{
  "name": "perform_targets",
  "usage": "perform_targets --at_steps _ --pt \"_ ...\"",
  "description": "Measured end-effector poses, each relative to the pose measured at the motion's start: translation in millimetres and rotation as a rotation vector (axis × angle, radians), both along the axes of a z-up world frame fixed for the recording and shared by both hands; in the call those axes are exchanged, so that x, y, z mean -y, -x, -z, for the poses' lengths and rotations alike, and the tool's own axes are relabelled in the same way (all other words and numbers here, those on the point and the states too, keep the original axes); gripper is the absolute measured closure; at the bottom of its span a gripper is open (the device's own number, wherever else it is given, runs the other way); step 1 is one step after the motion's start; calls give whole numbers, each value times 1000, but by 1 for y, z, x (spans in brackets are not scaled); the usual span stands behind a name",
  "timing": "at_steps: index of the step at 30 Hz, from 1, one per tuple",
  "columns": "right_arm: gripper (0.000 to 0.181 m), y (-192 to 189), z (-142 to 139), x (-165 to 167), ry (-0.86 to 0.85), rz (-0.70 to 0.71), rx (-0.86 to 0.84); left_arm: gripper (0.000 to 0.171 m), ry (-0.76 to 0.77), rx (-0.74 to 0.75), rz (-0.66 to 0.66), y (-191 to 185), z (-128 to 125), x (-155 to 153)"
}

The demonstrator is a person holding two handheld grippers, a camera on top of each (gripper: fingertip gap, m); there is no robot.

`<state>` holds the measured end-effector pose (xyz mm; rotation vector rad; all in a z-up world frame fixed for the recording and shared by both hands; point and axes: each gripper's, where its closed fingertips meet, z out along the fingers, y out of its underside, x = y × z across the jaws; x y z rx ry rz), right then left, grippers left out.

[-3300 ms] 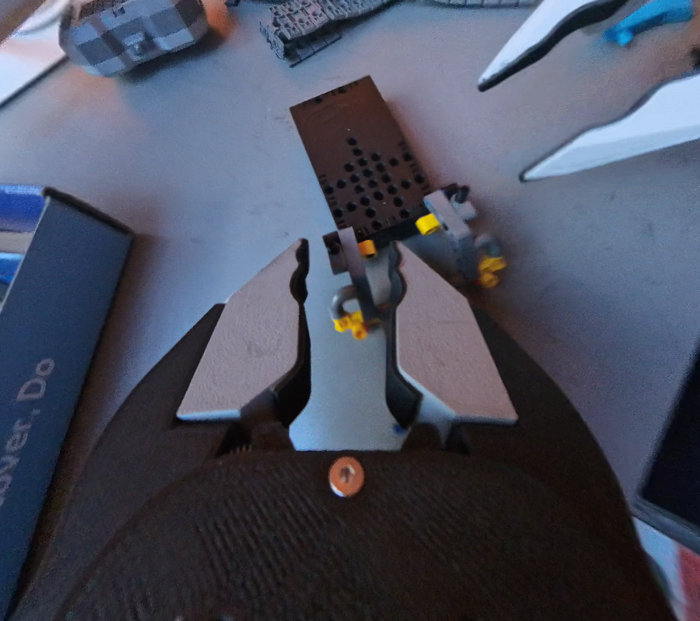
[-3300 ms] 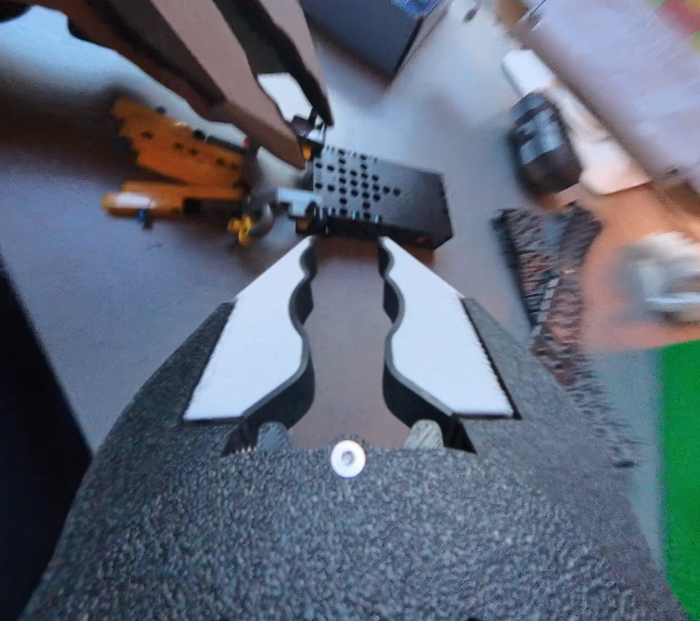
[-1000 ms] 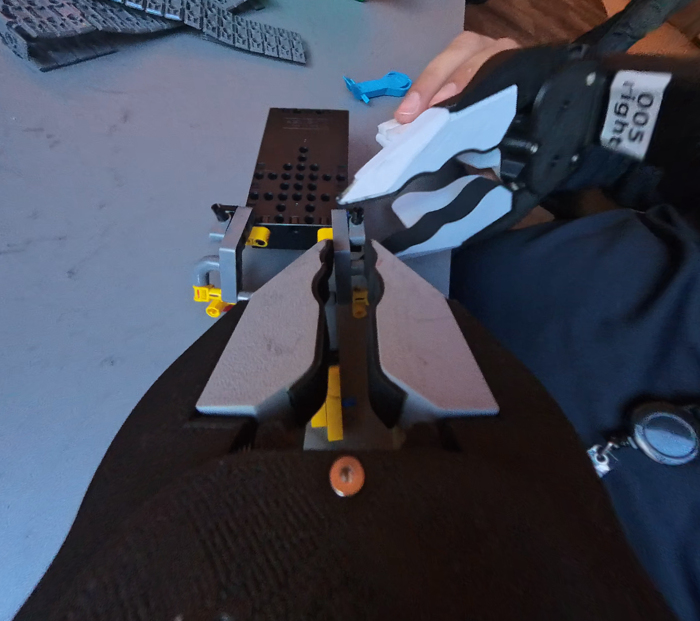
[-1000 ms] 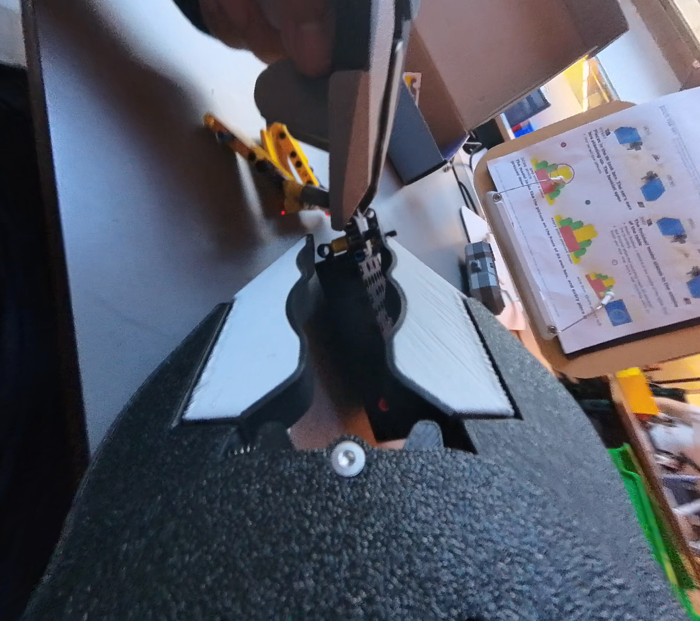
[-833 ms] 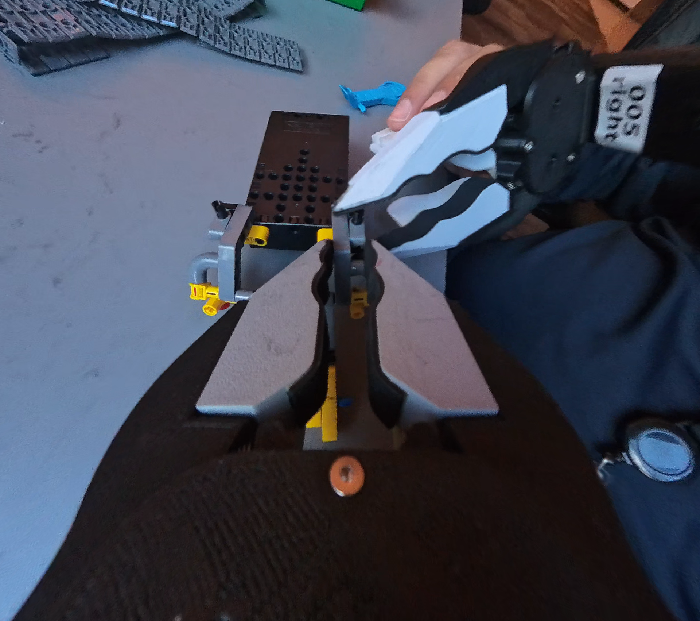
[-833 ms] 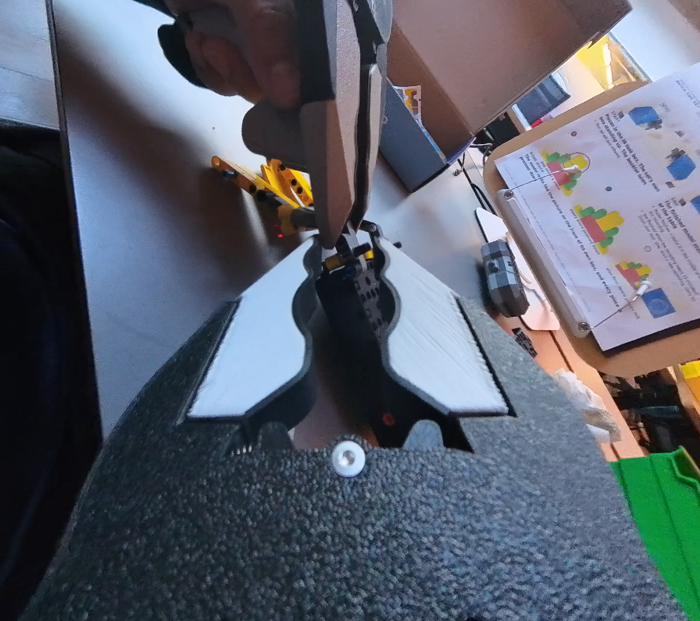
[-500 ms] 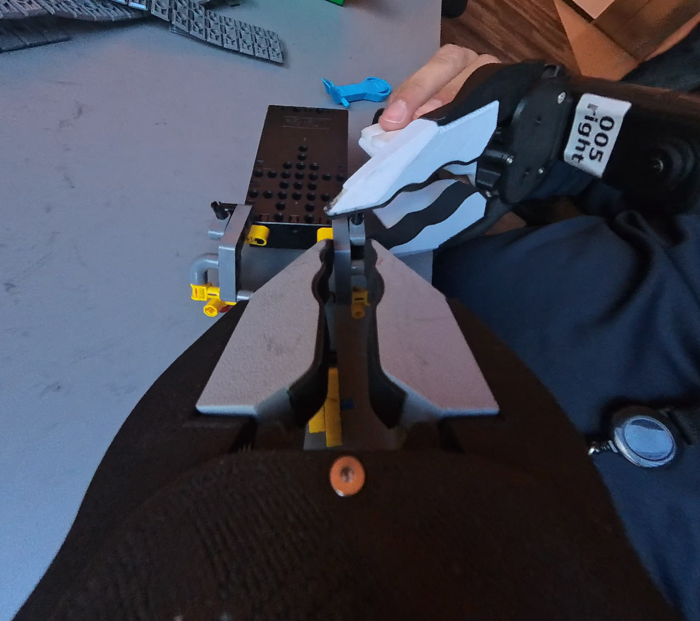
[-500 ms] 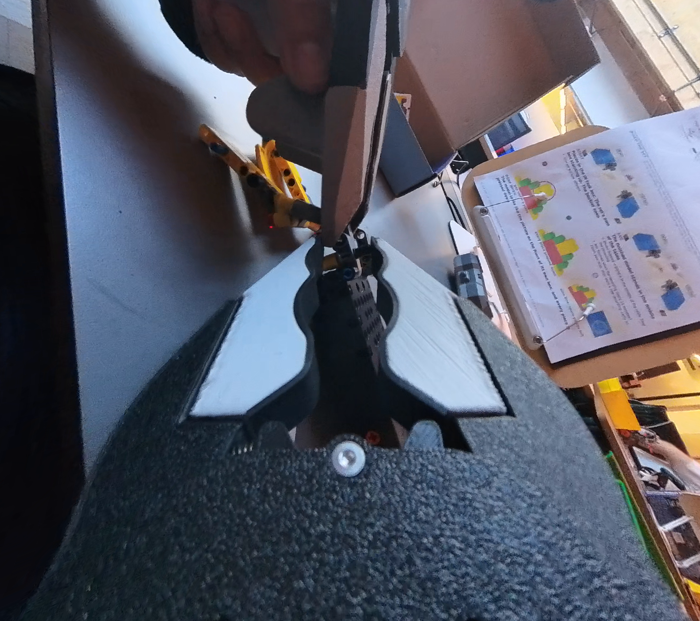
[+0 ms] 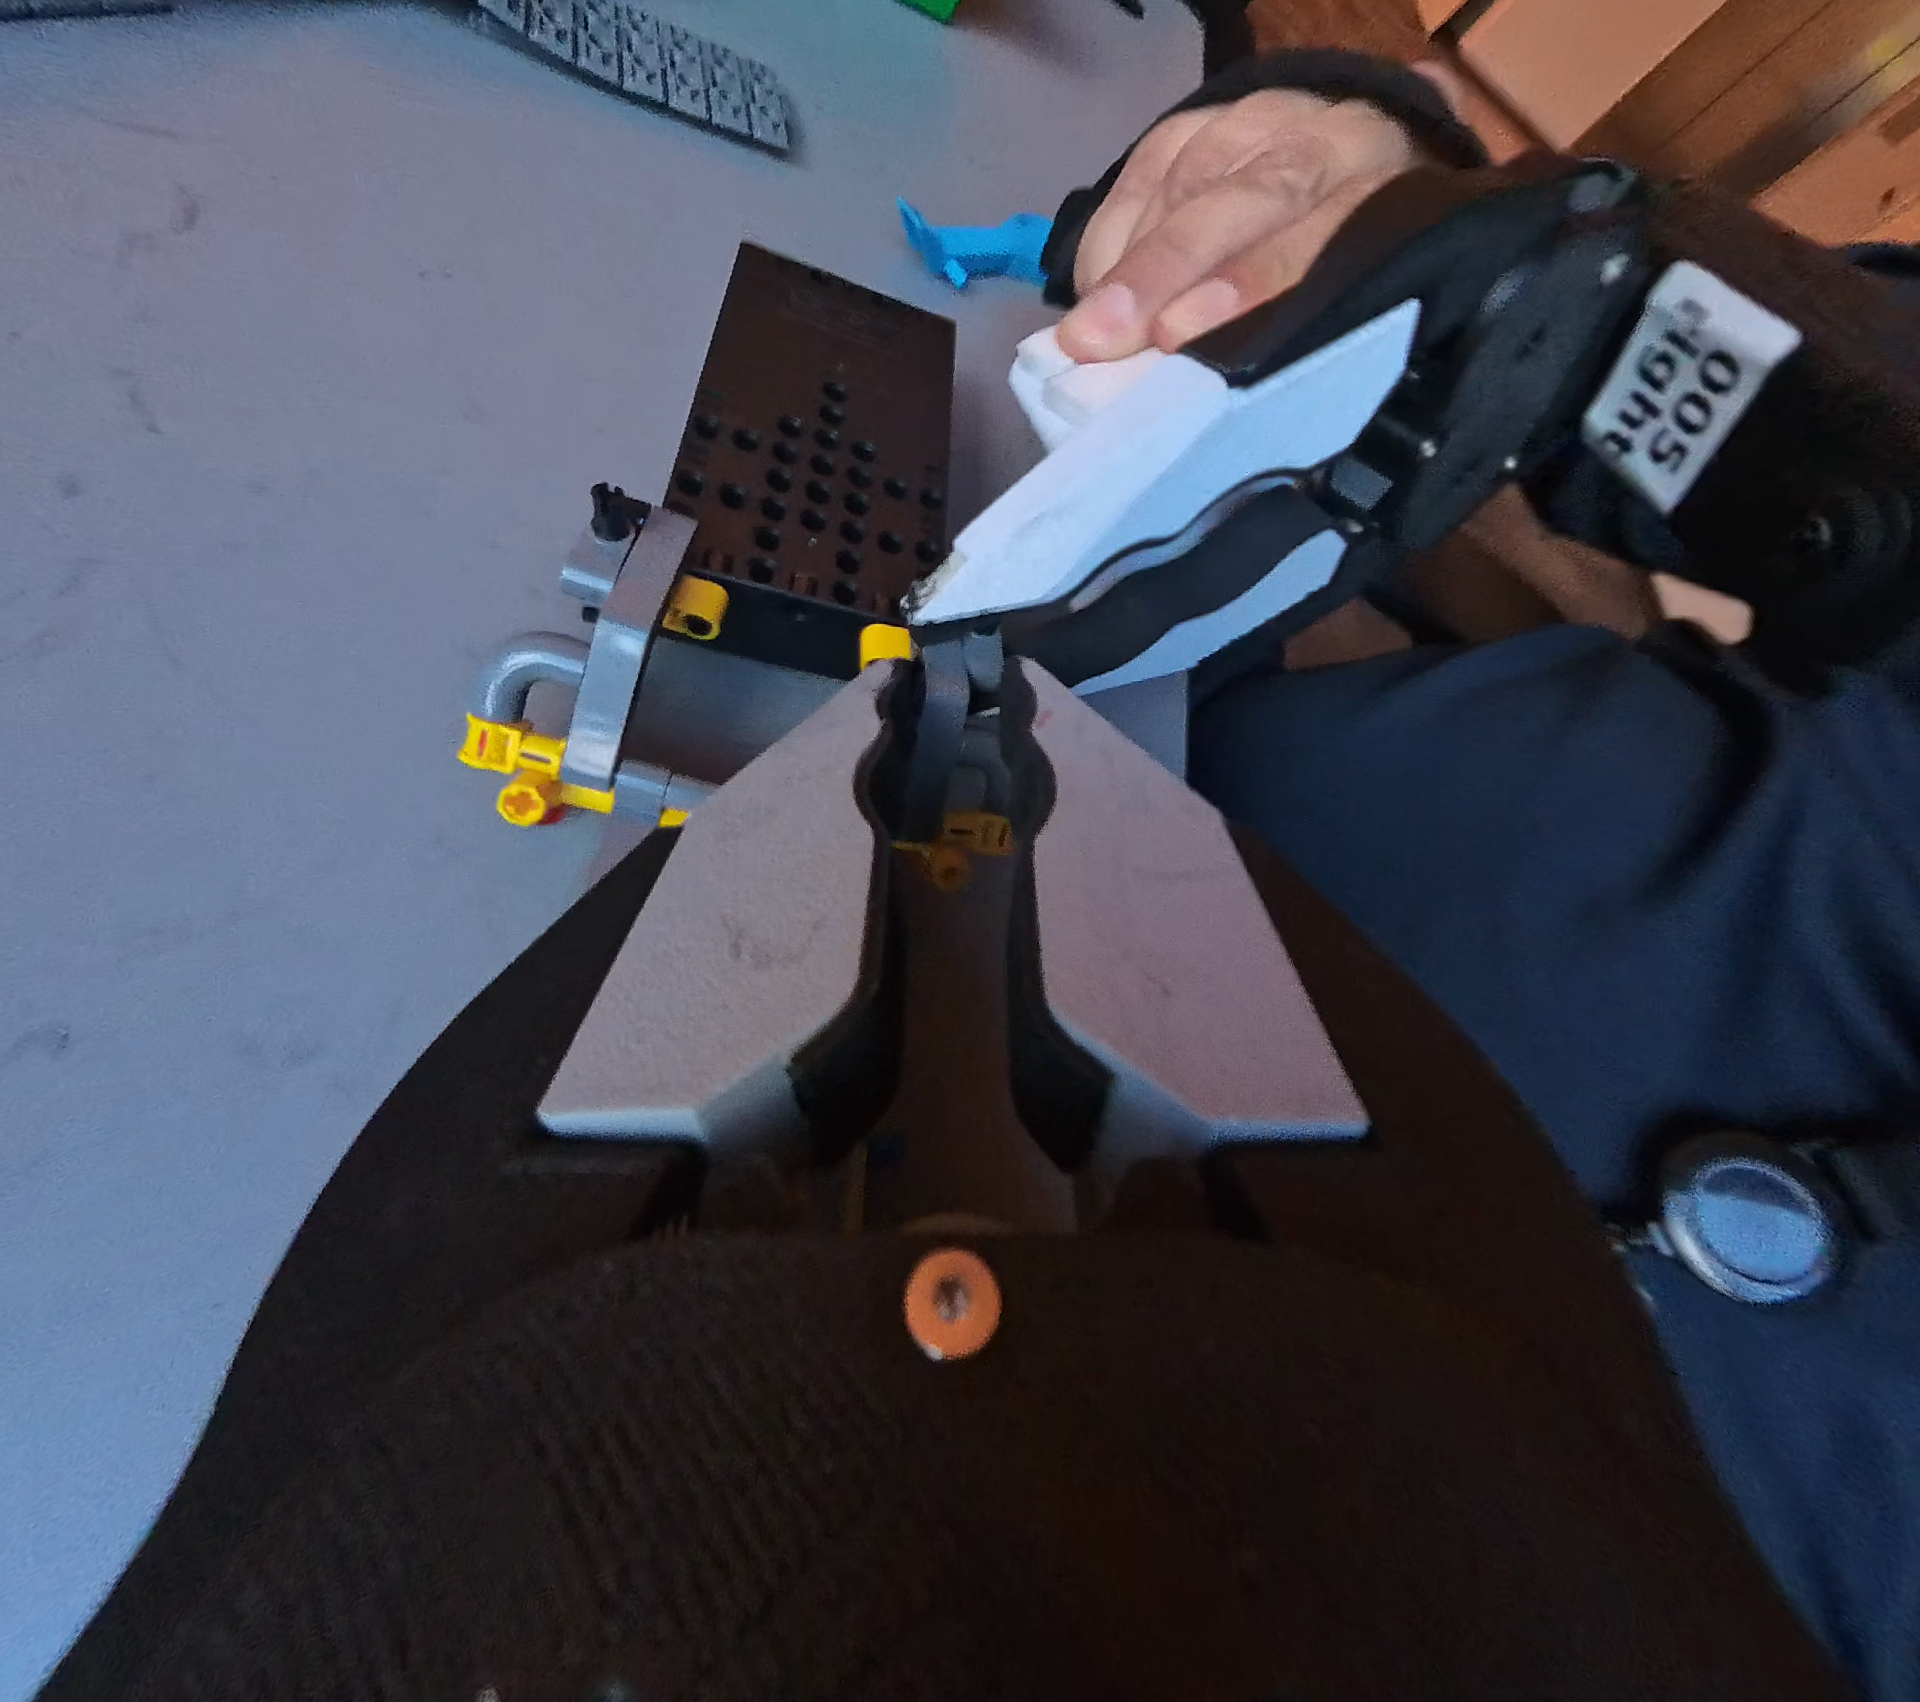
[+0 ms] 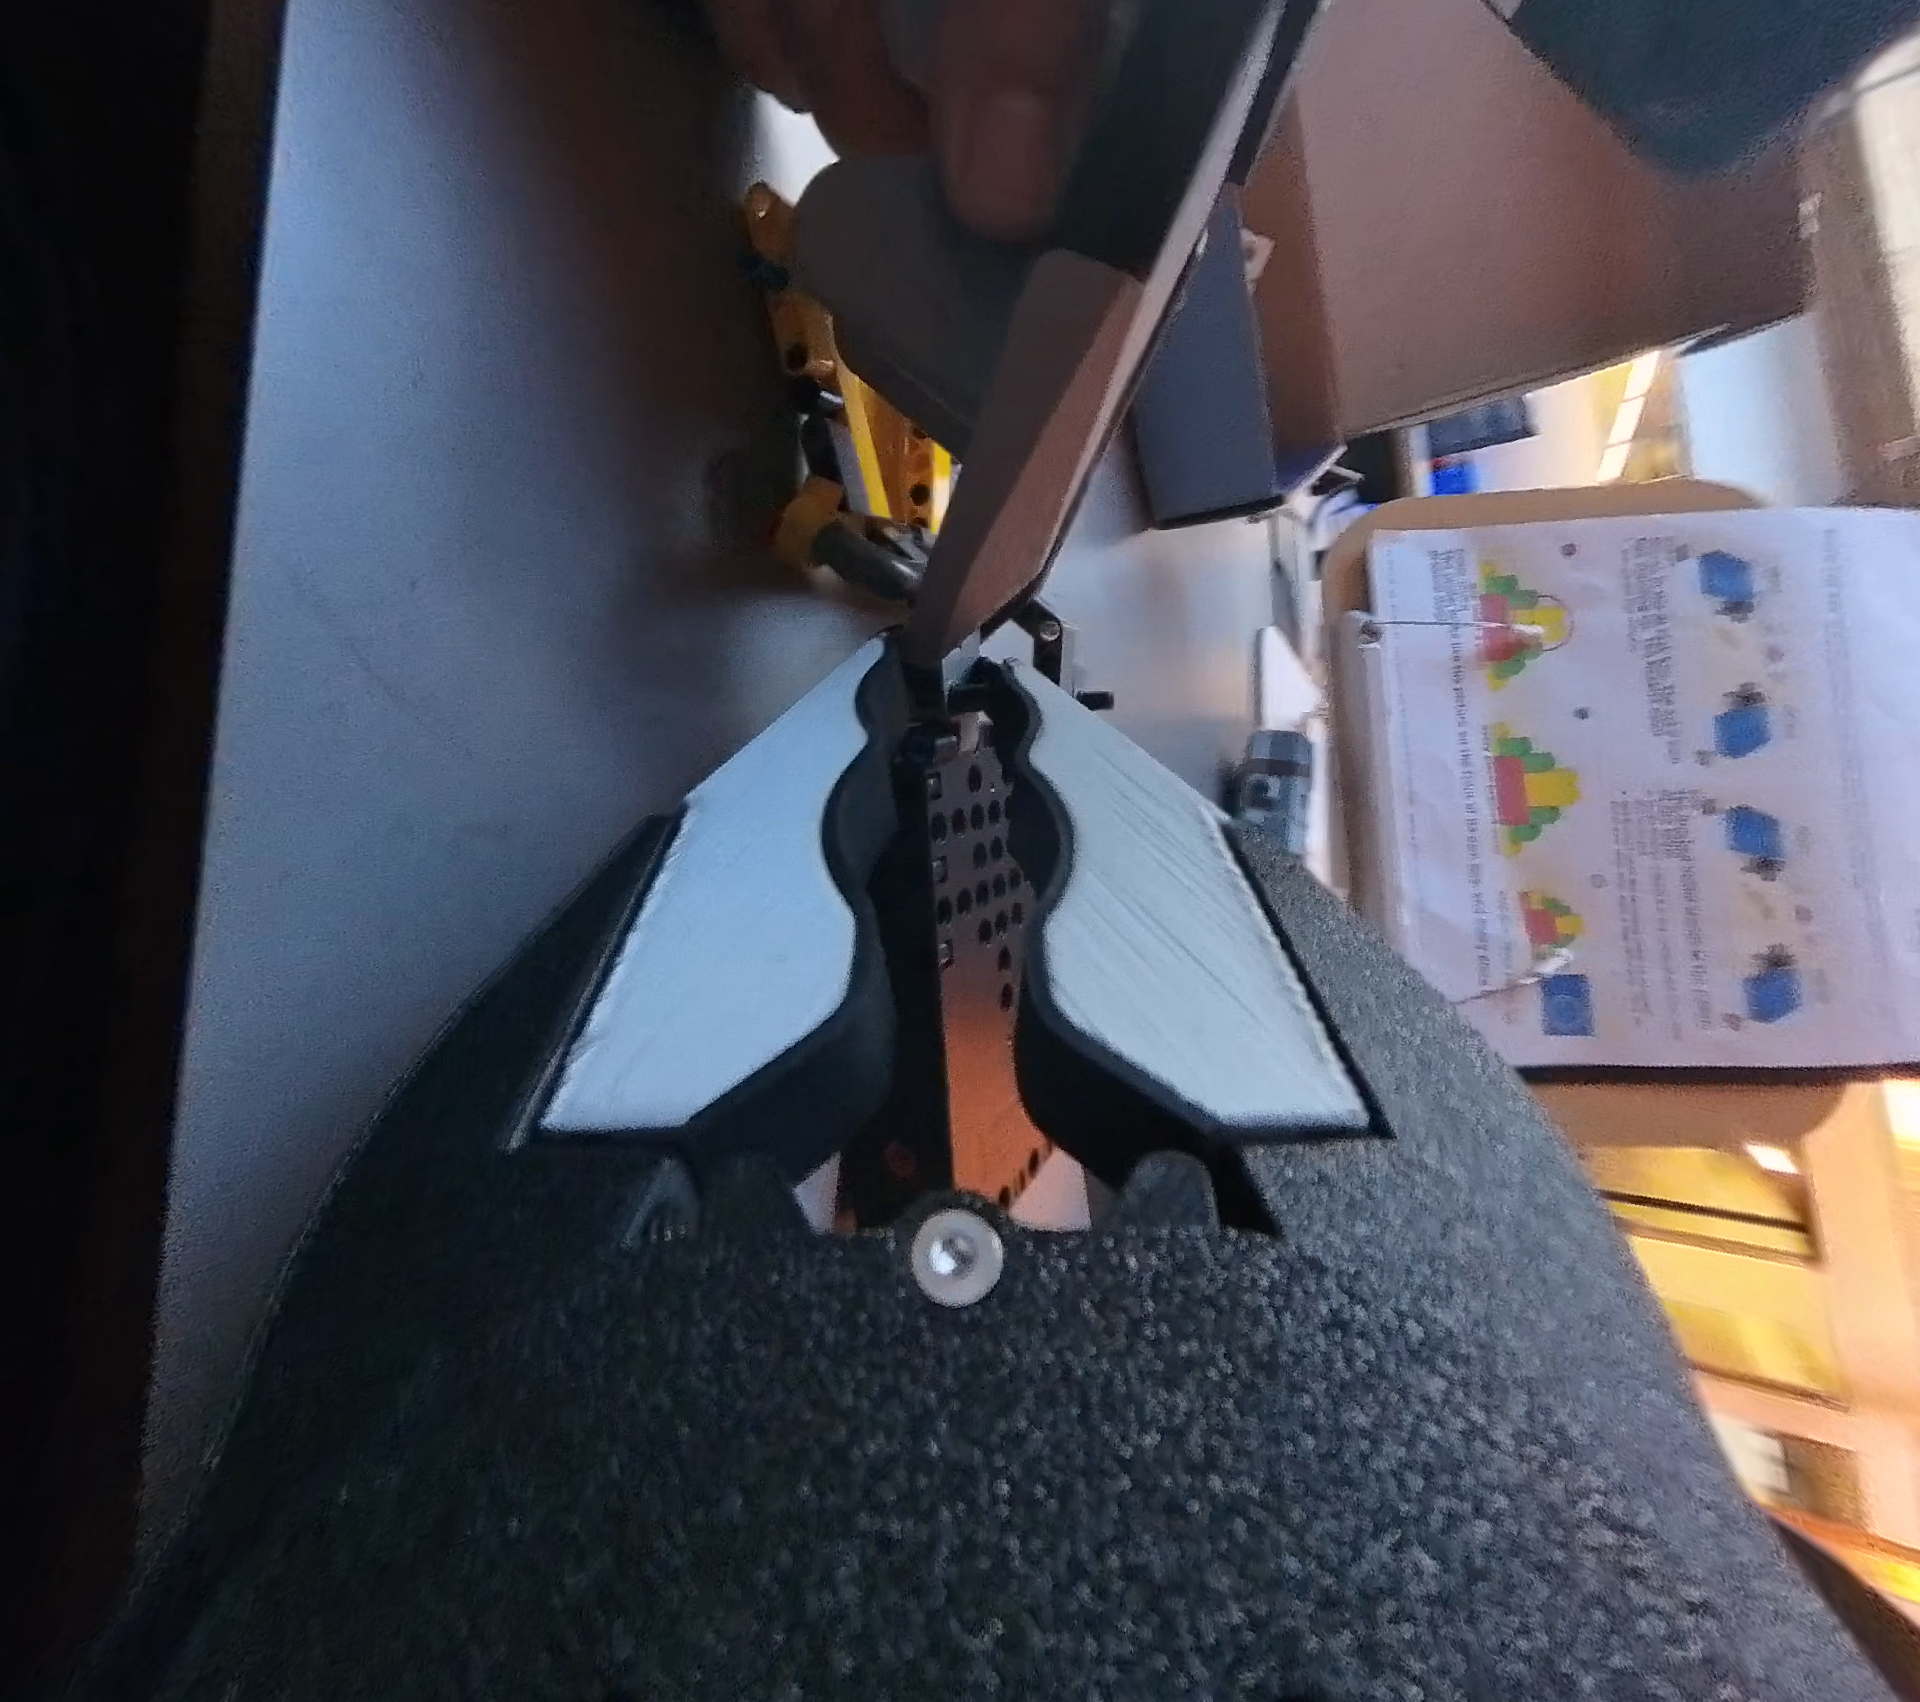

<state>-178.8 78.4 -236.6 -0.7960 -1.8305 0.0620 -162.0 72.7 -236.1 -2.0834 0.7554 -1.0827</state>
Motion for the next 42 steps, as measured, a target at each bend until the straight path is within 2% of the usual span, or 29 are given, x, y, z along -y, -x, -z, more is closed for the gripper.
perform_targets --at_steps 1,3,8,10,12,15,20,25,29,31,33,35,42 --pt "167 1 -2 0 47 -8 -12 157 10 25 -6 1 -2 -1" --pt "167 2 5 -1 31 -12 -19 157 43 -30 -24 3 8 -2" --pt "167 2 10 0 73 5 -48 157 19 -65 -14 2 10 0" --pt "167 1 10 2 154 12 -59 157 -54 -114 -4 2 10 0" --pt "167 1 10 3 226 21 -78 157 -189 -223 6 2 10 0" --pt "163 -2 7 7 247 -10 -110 156 -301 -286 23 1 7 3" --pt "156 -12 0 7 338 -18 -139 157 -273 -262 17 2 10 4" --pt "171 -24 -23 0 591 -25 -237 157 -284 -294 19 6 13 5" --pt "168 -26 -26 -12 712 30 -251 157 -276 -285 21 6 12 5" --pt "163 -26 -26 -13 744 32 -245 157 -218 -187 21 2 5 7" --pt "158 -27 -27 -13 769 27 -246 157 -113 4 6 0 -12 7" --pt "157 -28 -30 -10 803 12 -252 157 -39 133 5 1 -22 6" --pt "157 -32 -43 -5 935 -24 -281 157 111 344 -3 3 -36 6"
